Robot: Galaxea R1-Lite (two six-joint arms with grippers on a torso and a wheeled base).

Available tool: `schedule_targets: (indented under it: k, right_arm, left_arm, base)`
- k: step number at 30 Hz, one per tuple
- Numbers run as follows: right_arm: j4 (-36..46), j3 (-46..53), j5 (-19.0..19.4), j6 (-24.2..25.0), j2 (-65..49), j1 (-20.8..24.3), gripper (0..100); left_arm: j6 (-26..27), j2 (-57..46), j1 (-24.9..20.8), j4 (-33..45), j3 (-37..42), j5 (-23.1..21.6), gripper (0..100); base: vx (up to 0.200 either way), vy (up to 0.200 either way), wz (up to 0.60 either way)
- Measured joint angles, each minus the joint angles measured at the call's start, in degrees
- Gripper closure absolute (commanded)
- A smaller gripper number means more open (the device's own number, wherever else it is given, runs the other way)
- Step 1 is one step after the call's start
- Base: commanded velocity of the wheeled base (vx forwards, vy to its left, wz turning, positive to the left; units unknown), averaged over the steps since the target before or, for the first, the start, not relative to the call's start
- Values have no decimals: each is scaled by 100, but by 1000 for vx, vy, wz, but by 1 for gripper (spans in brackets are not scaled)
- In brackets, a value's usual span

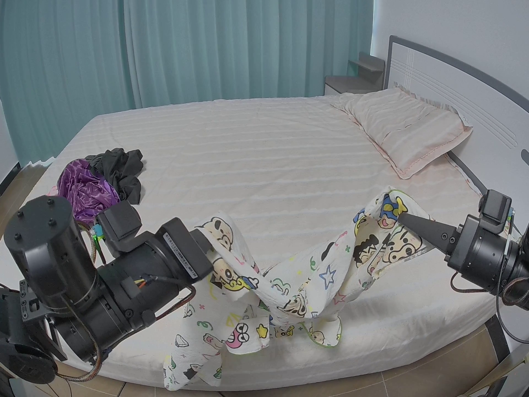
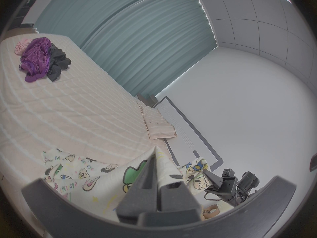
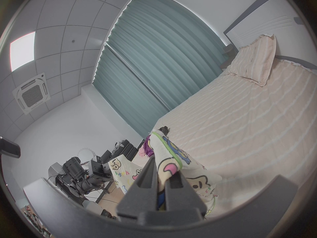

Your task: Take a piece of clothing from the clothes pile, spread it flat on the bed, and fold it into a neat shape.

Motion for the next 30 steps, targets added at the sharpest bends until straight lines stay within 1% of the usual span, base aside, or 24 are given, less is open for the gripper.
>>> schedule_targets:
  k: [8, 13, 15, 19, 21, 23, 27, 30]
  right_arm:
    - [101, 22, -9, -46, -297, -2, 100]
    - [375, 63, 11, -74, -656, 20, 100]
    - [424, 113, 94, -200, -850, 39, 100]
    - [446, 279, 466, -586, -1224, 93, 100]
    - [428, 386, 644, -764, -1460, 110, 100]
    - [408, 428, 703, -829, -1580, 116, 100]
    - [312, 452, 725, -877, -1814, 121, 100]
    - [-40, 441, 731, -909, -1943, 121, 100]
  left_arm:
    - [150, -77, -23, 32, 61, 79, 100]
    - [474, -347, -76, 93, 240, 110, 100]
    - [580, -524, -127, 185, 312, 178, 100]
    - [720, -848, -244, 368, 389, 340, 100]
    - [859, -1047, -304, 410, 414, 440, 100]
    - [947, -1156, -327, 429, 434, 499, 100]
    - [1243, -1419, -356, 438, 469, 602, 100]
    - [1468, -1652, -362, 445, 491, 696, 100]
  base:
    - [-200, 0, 0]
    - [-200, 0, 0]
    - [-200, 0, 0]
    - [-200, 0, 0]
    - [0, 0, 0]
    - [0, 0, 0]
    - [0, 0, 0]
    - [0, 0, 0]
